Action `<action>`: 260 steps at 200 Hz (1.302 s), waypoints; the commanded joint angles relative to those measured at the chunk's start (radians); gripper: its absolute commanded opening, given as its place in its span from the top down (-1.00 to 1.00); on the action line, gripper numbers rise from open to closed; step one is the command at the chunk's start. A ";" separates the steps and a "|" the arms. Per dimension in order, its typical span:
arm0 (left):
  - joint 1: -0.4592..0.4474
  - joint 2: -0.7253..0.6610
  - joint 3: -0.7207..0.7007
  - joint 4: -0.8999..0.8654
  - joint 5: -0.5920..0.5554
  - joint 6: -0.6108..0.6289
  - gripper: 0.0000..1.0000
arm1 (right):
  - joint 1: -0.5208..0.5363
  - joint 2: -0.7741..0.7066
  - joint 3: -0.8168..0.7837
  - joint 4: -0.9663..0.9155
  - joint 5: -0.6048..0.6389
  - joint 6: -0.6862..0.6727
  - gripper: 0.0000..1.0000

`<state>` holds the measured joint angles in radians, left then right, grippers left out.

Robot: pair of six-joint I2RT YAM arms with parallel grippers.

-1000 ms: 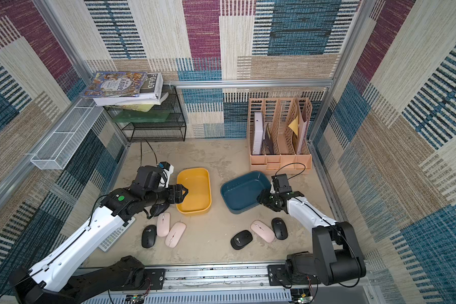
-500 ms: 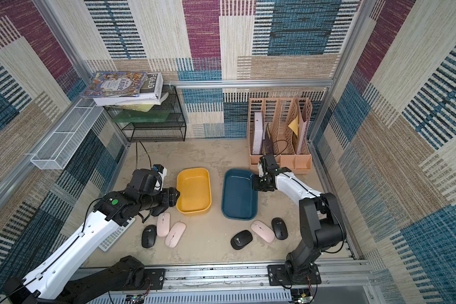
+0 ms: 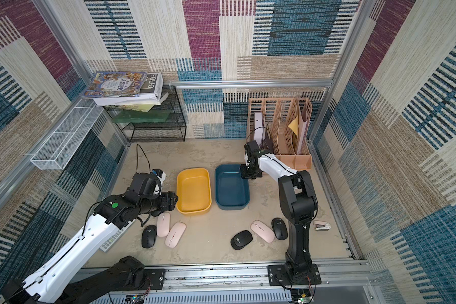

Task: Place the mice by color into the storage box
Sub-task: Adjust the storage box at the center of the board, then pick up the mouse from the center of the board.

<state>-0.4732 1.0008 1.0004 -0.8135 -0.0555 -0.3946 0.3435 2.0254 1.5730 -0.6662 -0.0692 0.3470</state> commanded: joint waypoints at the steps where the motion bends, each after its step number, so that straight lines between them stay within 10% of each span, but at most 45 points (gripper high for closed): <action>1: 0.001 -0.009 -0.004 -0.008 -0.004 -0.008 -0.54 | 0.003 -0.005 0.014 -0.033 0.012 -0.003 0.03; 74: 0.001 -0.054 0.039 0.003 0.229 -0.027 -0.59 | 0.004 -0.517 -0.289 -0.112 0.056 -0.135 -1.00; 108: -0.009 -0.133 -0.059 0.094 0.381 -0.099 -0.99 | 0.011 -0.750 -0.581 -0.128 -0.018 -0.118 -0.91; 143: -0.037 -0.210 -0.146 0.109 0.374 -0.149 -0.99 | 0.094 -0.827 -0.736 -0.123 -0.025 -0.017 -0.92; 260: -0.044 -0.289 -0.226 0.107 0.349 -0.160 -0.99 | 0.321 -0.710 -0.739 -0.282 0.129 0.126 -1.00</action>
<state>-0.5163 0.7105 0.7769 -0.7258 0.3027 -0.5652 0.6327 1.3193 0.8459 -0.8703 0.0288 0.4179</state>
